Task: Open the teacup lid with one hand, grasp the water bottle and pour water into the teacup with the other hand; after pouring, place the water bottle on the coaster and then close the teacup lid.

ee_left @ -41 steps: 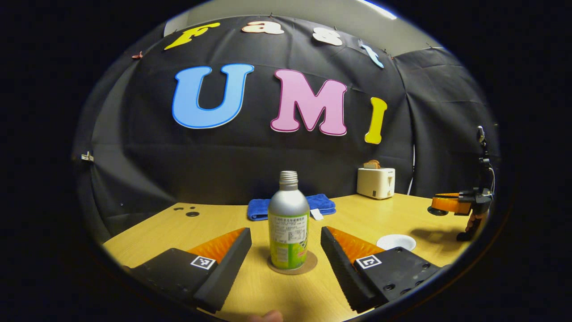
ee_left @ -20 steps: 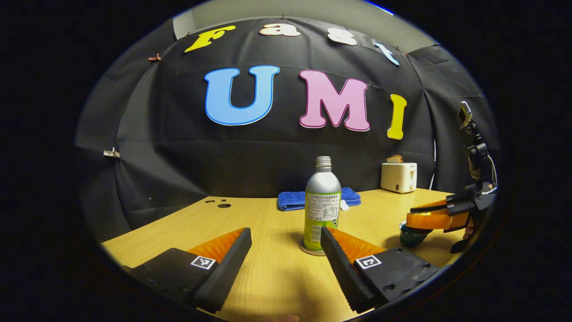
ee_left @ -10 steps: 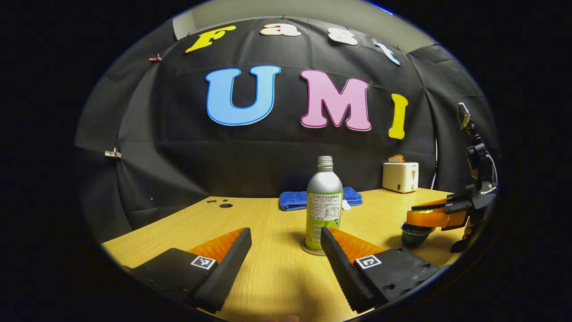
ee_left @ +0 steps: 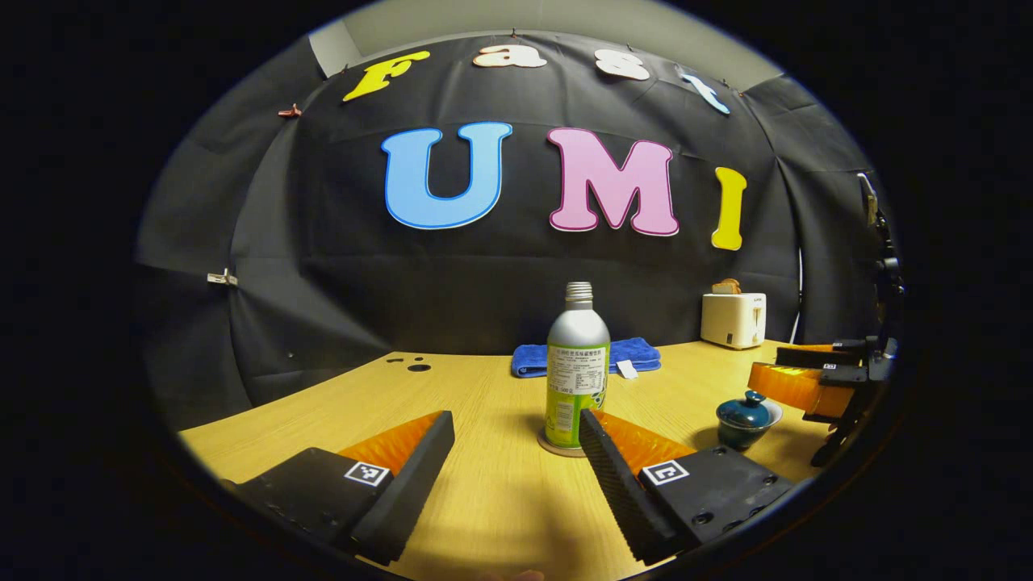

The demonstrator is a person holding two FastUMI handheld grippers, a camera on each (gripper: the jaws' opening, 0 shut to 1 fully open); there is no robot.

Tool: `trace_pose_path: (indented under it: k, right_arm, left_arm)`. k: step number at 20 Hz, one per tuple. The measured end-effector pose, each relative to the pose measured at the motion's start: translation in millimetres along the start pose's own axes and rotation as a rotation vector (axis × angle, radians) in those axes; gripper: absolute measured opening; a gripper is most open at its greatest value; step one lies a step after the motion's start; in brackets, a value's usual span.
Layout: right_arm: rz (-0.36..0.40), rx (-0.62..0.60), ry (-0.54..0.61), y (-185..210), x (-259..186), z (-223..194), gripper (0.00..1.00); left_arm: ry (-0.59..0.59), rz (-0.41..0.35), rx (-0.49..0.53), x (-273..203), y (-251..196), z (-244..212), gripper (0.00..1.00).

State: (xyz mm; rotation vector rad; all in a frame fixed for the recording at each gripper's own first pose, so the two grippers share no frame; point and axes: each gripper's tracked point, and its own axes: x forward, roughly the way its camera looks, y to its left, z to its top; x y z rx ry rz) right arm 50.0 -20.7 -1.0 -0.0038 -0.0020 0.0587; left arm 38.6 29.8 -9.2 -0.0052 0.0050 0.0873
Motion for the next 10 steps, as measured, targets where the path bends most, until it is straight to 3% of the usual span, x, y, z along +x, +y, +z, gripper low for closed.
trace_pose_path:
  k: [1, 2, 6, 10]
  right_arm:
    - [-0.026, -0.001, 0.000, -7, -1, -1, 0.98]
    - [-0.049, -0.002, -0.002, -12, -5, -1, 1.00]
    - [-0.110, -0.003, -0.004, -28, -17, 1, 1.00]
    - [-0.135, -0.002, -0.007, -36, -21, 1, 1.00]
  left_arm:
    - [0.000, 0.009, -0.001, -1, -2, 0, 0.98]
    - [0.000, 0.016, -0.001, -1, -7, -3, 0.98]
    - [0.000, 0.009, -0.001, -4, -22, -4, 0.98]
    - [-0.001, -0.049, 0.000, -1, -42, -3, 0.98]
